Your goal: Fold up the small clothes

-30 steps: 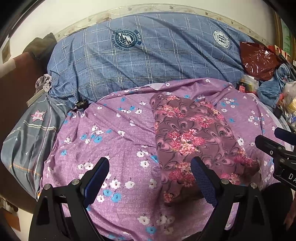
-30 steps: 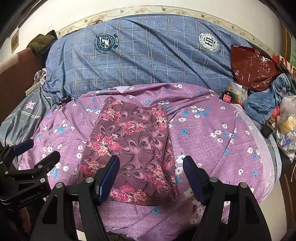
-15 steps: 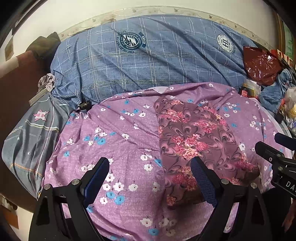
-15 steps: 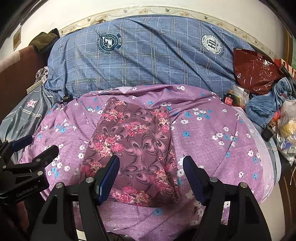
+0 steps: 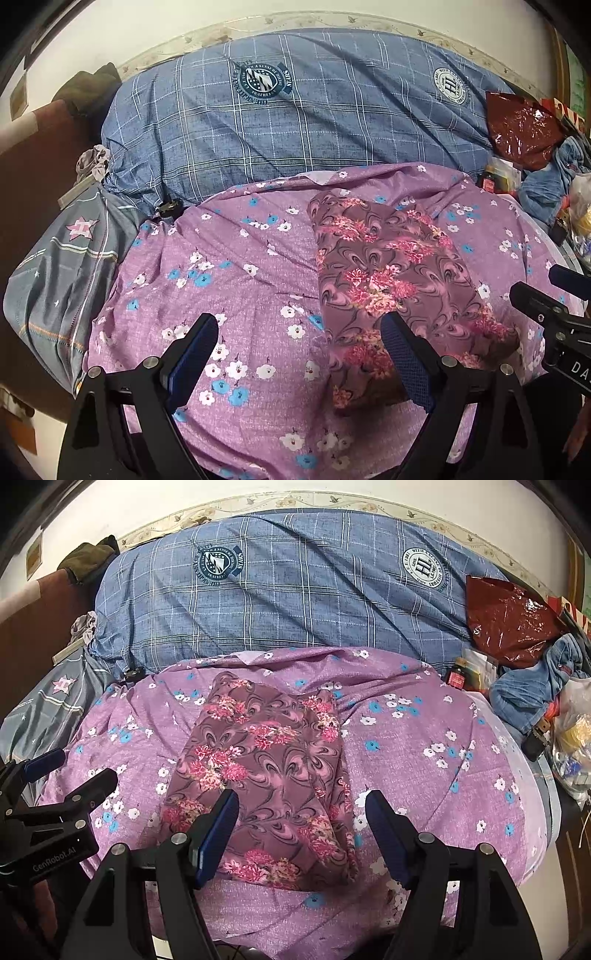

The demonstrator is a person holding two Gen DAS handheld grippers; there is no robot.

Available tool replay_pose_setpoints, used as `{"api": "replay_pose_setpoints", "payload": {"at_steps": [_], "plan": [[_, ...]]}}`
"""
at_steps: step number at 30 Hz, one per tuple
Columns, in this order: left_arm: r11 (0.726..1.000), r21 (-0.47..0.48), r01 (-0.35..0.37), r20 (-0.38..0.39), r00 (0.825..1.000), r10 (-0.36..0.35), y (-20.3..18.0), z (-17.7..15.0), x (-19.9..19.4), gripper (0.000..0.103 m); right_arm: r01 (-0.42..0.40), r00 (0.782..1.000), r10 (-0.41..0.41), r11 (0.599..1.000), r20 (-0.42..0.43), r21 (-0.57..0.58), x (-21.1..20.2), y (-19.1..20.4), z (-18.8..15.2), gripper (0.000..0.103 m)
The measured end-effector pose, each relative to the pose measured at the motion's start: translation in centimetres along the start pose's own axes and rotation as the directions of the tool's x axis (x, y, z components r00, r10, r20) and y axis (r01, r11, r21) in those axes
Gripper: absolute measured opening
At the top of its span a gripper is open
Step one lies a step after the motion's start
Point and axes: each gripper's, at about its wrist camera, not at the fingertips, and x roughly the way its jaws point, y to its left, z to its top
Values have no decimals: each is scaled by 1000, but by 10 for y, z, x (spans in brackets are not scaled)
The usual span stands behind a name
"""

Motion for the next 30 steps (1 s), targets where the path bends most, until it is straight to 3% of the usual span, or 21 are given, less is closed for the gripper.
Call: {"api": "replay_pose_setpoints", "payload": {"at_steps": [30], "plan": [[1000,18,4,26,1000,-5,-6,-2,-15,91,4,1000,-4,1000,16,7,-11,-4,0,73]]}}
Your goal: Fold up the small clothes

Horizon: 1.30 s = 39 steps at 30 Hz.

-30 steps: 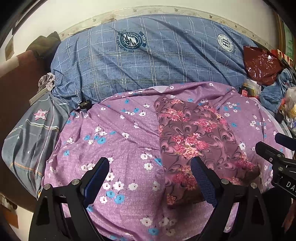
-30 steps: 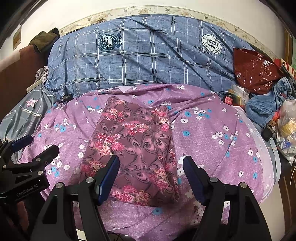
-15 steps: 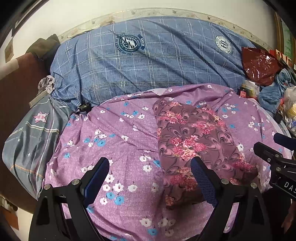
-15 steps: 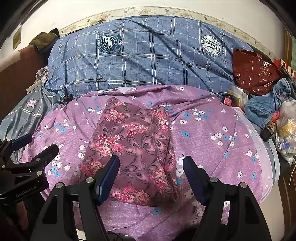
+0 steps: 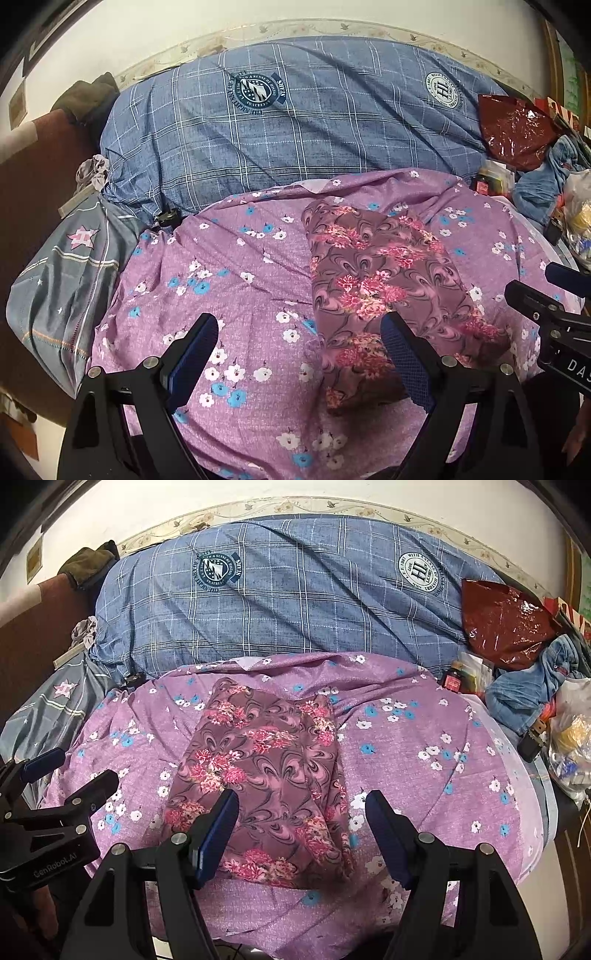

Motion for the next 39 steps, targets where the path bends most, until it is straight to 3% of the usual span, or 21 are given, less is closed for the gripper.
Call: {"api": "replay_pose_setpoints", "payload": {"at_steps": [24,39], "plan": [[1000,4,1,3,1000,-1,-1,-3,-3,91,3,1000,-3,1000,2,-4,-3,2,-1,73],[1000,14,-8,-50,999,9,-1,12,43,91,16,999,-16,1000,-41,-17,28,-4,5,73]]}}
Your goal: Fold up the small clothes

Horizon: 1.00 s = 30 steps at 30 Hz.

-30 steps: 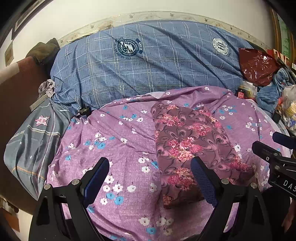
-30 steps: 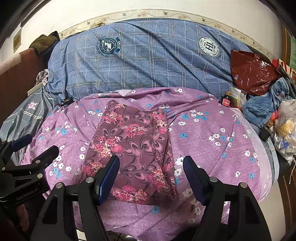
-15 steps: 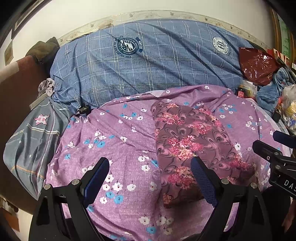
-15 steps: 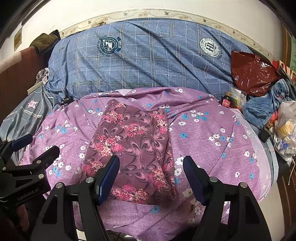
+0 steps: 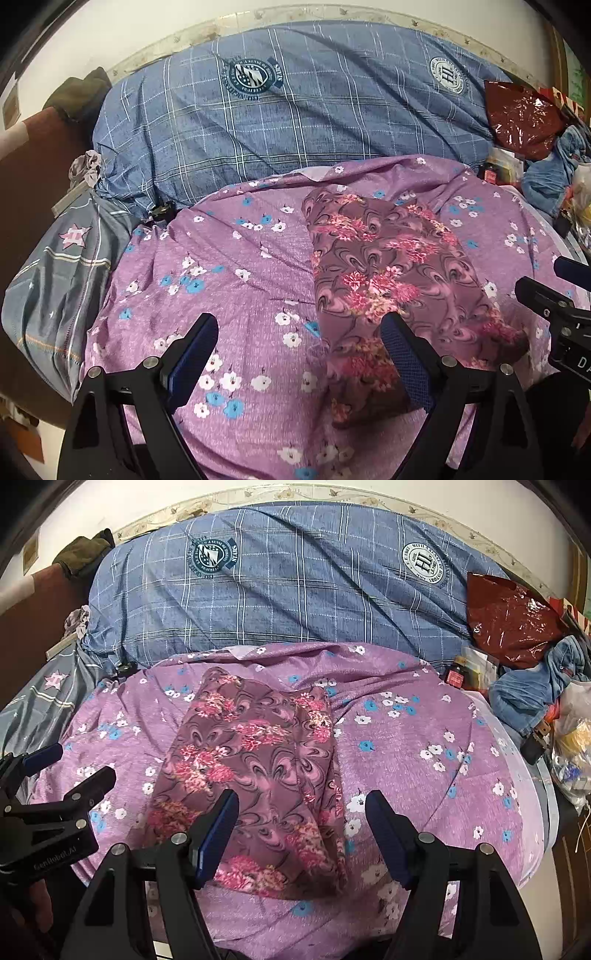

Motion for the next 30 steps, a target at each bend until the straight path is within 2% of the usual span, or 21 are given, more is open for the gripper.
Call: {"api": "replay_pose_setpoints", "payload": {"at_steps": [13,19,24,30], "plan": [[999,-37,12,-102,995,-16,5,18,70,90,0,998,0,1000,-59,-9,48,-8,9,73],[998,-57,6,-128,992,-13,8,18,91,90,4,996,-5,1000,-87,-14,65,-11,9,72],[998,-66,5,-140,990,-14,8,17,96,90,16,995,-19,999,-99,-28,70,-9,9,72],[998,-60,17,-105,994,-23,6,15,74,90,25,997,-29,998,-75,-50,54,-2,8,71]]}}
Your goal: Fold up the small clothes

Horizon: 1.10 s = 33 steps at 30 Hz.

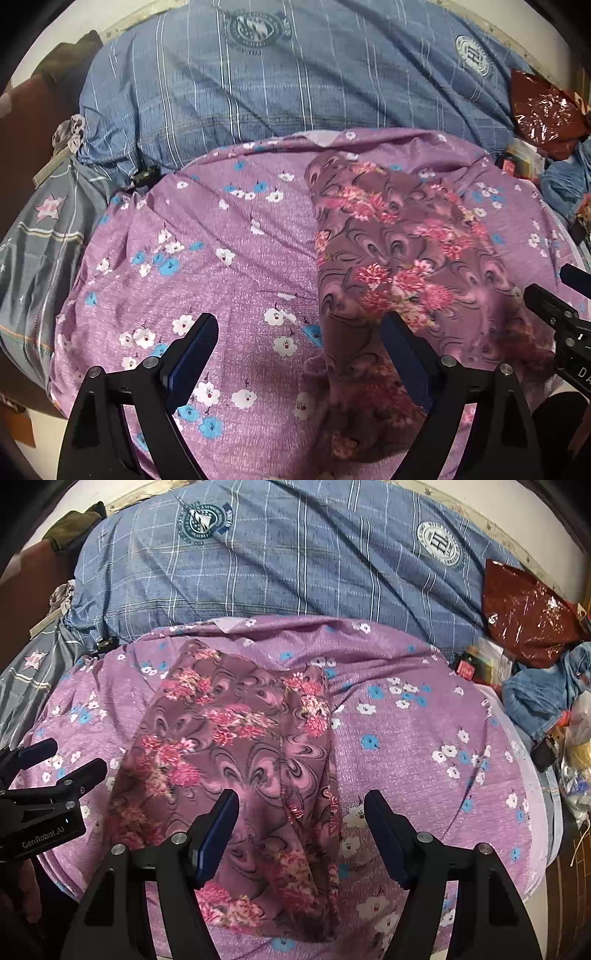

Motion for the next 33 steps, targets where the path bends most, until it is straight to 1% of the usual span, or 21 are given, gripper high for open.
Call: {"api": "replay_pose_setpoints", "payload": {"at_steps": [4,9,22,25,29,33], "plan": [[1000,2,11,14,1000,-11,1,-4,-13,90,5,1000,-5,1000,16,-13,-12,4,-2,71],[1000,-1,8,4,1000,-8,3,-6,-14,90,9,1000,-9,1000,15,-13,-12,3,-2,72],[1000,-9,3,-42,999,-3,2,18,31,90,1,999,-1,1000,-41,-11,28,-2,4,71],[1000,-11,3,-46,999,-3,3,20,36,90,1,999,-1,1000,-50,-13,33,-2,5,71],[1000,-23,10,-41,999,-11,4,19,32,90,2,999,-3,1000,-46,-17,29,1,5,71],[1000,-24,15,-20,1000,-15,6,12,15,90,8,1000,-9,1000,-27,-30,16,6,5,71]]}}
